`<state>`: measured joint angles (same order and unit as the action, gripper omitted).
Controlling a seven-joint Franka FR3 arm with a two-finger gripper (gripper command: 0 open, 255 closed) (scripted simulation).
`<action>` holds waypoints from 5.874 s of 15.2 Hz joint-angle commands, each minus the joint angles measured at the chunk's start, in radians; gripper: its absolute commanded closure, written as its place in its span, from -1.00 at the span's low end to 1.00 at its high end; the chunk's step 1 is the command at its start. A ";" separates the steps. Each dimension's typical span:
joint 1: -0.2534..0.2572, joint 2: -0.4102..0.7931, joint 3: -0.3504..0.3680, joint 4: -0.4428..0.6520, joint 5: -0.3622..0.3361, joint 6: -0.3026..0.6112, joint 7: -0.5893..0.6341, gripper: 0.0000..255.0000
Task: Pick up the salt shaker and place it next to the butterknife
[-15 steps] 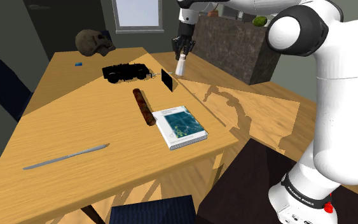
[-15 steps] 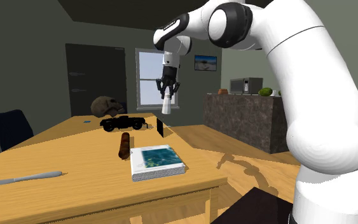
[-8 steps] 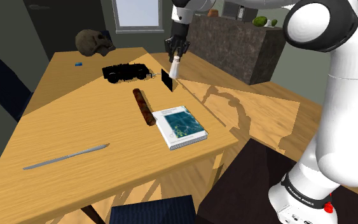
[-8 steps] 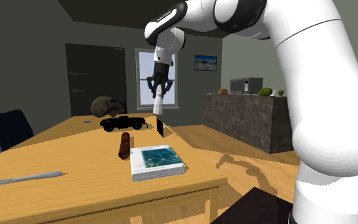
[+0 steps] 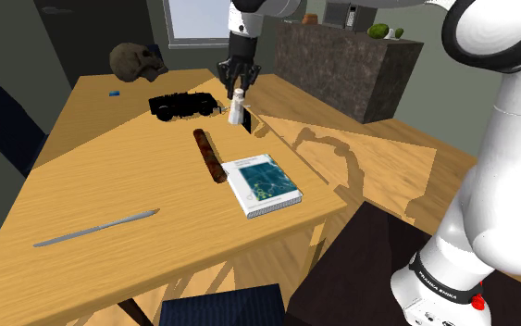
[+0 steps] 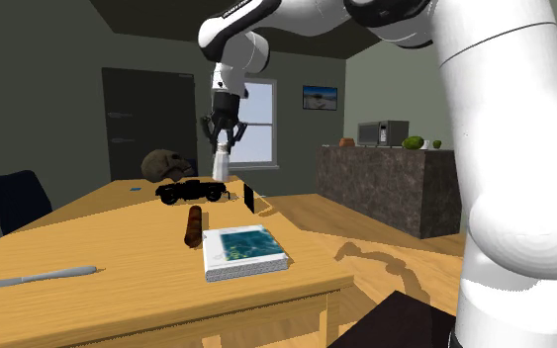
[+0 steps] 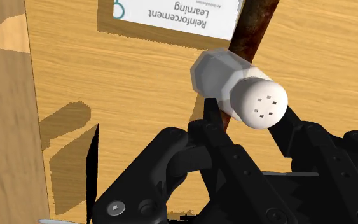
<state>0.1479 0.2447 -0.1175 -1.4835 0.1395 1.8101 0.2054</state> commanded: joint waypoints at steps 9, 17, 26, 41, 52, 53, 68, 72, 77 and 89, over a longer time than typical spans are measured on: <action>0.141 -0.049 0.081 -0.073 -0.043 0.048 0.225 1.00; 0.251 -0.009 0.146 -0.022 -0.077 0.050 0.405 1.00; 0.381 0.114 0.205 0.153 -0.127 0.008 0.601 1.00; 0.538 0.349 0.237 0.435 -0.187 -0.036 0.781 1.00; 0.530 0.331 0.237 0.258 -0.186 0.123 0.781 1.00; 0.529 0.332 0.237 0.245 -0.186 0.137 0.781 1.00; 0.527 0.367 0.233 0.109 -0.191 0.308 0.783 1.00; 0.527 0.368 0.233 0.110 -0.191 0.307 0.783 1.00; 0.527 0.368 0.233 0.110 -0.191 0.307 0.783 -1.00; 0.523 0.311 0.237 0.146 -0.185 0.215 0.780 -1.00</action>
<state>0.6713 0.5560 0.1193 -1.3391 -0.0455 2.0272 0.9851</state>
